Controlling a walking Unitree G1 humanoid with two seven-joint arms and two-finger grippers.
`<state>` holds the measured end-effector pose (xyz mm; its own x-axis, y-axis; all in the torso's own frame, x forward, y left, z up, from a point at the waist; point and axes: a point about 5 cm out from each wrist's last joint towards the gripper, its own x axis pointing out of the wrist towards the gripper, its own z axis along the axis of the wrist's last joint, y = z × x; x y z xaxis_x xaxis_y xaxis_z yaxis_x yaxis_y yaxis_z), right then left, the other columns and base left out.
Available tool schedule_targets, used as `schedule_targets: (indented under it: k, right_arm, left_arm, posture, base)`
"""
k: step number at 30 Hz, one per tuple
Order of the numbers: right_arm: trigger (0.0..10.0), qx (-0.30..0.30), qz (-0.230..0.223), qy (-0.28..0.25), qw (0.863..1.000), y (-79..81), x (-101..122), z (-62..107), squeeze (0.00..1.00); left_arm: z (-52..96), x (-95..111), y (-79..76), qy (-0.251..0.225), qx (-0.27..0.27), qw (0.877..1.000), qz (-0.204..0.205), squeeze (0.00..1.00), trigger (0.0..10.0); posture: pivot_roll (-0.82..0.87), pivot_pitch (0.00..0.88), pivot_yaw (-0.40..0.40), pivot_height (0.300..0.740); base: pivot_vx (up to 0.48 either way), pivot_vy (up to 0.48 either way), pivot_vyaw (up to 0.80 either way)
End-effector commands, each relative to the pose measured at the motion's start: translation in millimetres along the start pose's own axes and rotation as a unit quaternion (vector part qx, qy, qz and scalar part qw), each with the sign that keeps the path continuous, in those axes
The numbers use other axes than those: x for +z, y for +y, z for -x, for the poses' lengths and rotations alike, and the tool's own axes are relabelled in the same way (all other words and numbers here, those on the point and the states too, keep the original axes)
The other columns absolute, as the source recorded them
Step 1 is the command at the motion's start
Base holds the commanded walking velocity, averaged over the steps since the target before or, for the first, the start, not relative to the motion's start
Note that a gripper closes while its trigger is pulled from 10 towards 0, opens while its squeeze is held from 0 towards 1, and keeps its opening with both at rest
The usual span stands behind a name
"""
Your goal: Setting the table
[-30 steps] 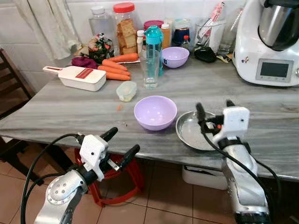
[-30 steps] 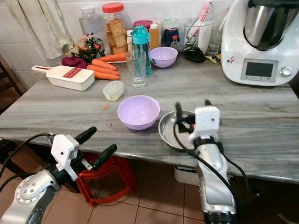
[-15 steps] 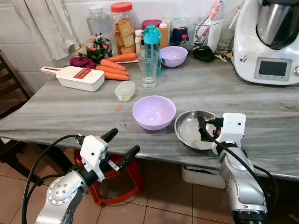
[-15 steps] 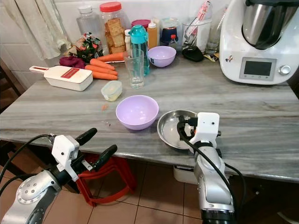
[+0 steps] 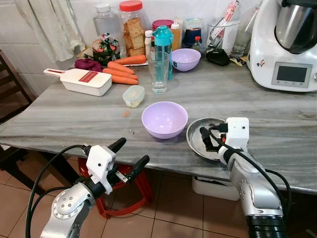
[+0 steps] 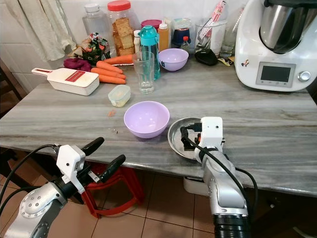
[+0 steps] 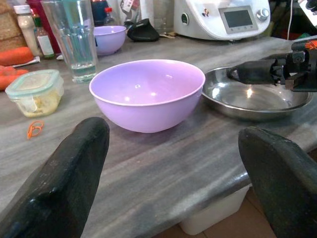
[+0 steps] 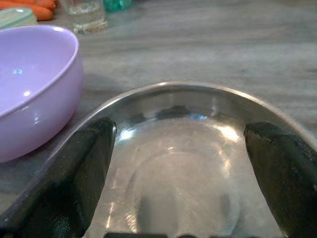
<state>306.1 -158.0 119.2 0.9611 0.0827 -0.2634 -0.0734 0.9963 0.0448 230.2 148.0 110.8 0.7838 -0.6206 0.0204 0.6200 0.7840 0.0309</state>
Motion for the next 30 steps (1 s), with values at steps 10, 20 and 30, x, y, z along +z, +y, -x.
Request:
schedule_targets:
  k: [10,20,30]
  right_arm:
    - [10.0,0.018,-0.004,0.054,0.998,5.8,-7,-6.4,0.78]
    - [10.0,0.035,-0.014,0.066,0.997,15.0,-11,-9.7,0.56]
    - [10.0,0.055,-0.018,0.071,0.996,23.8,-14,-12.7,0.30]
  left_arm:
    - [4.7,-2,2.4,0.007,0.009,1.000,-0.006,0.00,10.0]
    - [4.5,-2,2.9,0.010,0.006,1.000,-0.008,0.00,10.0]
    - [2.9,-3,2.0,0.011,0.004,1.000,-0.006,0.00,10.0]
  posture:
    - [0.10,0.000,0.021,0.740]
    - [0.10,0.000,0.034,0.740]
    - [0.10,0.000,0.037,0.740]
  base:
    - [0.000,0.000,0.00]
    - [0.000,0.000,0.00]
    - [0.000,0.000,0.00]
